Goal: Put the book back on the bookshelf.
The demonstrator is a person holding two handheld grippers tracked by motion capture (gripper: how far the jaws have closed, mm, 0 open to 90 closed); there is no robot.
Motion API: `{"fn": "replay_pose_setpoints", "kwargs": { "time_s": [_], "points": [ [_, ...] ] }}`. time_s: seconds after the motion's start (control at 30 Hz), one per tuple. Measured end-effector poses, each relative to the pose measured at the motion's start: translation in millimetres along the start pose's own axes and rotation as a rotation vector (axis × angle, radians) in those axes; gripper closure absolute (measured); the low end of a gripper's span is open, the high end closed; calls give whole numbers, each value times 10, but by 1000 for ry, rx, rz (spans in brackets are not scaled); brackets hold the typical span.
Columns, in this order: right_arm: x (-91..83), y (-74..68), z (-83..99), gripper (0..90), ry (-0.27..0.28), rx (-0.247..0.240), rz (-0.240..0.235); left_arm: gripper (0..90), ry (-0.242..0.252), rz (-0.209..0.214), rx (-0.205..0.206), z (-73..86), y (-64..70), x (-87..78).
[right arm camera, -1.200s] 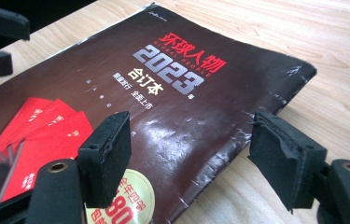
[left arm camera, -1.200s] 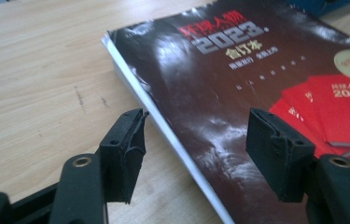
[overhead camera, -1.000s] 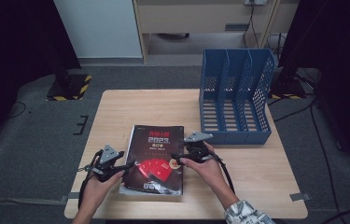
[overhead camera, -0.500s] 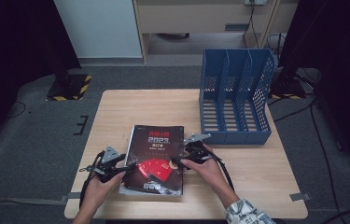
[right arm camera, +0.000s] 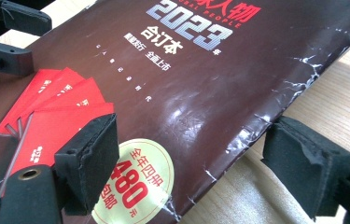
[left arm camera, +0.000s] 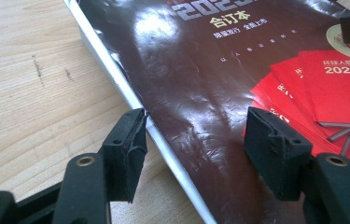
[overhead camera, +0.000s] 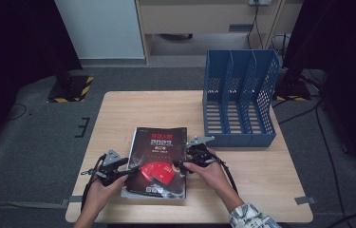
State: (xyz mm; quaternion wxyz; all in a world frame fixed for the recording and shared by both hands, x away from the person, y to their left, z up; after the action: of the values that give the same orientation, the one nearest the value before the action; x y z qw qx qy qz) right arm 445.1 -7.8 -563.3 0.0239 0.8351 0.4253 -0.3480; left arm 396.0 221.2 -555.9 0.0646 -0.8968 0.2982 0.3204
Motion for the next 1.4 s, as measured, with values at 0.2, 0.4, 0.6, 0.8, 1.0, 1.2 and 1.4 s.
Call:
{"fn": "replay_pose_setpoints", "kwargs": {
  "time_s": [0.2, 0.4, 0.6, 0.8, 1.0, 1.2, 1.4],
  "points": [
    [-66, -63, -88, 190, 42, -12, -11, 385, -1, 3, -2, 8, -4, -4],
    [-88, -159, -246, 209, 88, 11, -80, 384, 3, 0, -5, 15, -8, -8],
    [2, -209, -332, 244, 66, -4, -88, 384, 7, -1, -6, 20, -8, -10],
    [108, -228, -373, 282, 30, 16, -103, 385, 5, 3, -6, 24, -13, -10],
    [194, -278, -450, 298, 3, 6, -102, 386, 9, 4, -5, 23, -12, -9],
    [300, -323, -459, 318, -30, 1, -97, 385, 11, 5, -5, 21, -10, -6],
    [378, -313, -416, 409, -82, 13, -74, 387, 16, 18, -12, 23, -18, -1]
  ]
}}
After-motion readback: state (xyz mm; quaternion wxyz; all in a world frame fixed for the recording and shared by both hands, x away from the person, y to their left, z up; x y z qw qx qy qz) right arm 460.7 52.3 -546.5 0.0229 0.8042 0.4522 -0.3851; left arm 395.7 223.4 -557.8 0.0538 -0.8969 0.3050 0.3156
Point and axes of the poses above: each handheld gripper's, and its own axes: x roughly forward along the jaws, z roughly out of its underside, y roughly to its right, the point moved 8 cm from there along x, roughly forward along the jaws, and after that the axes turned 1 degree about y, right-handed, at the moved point
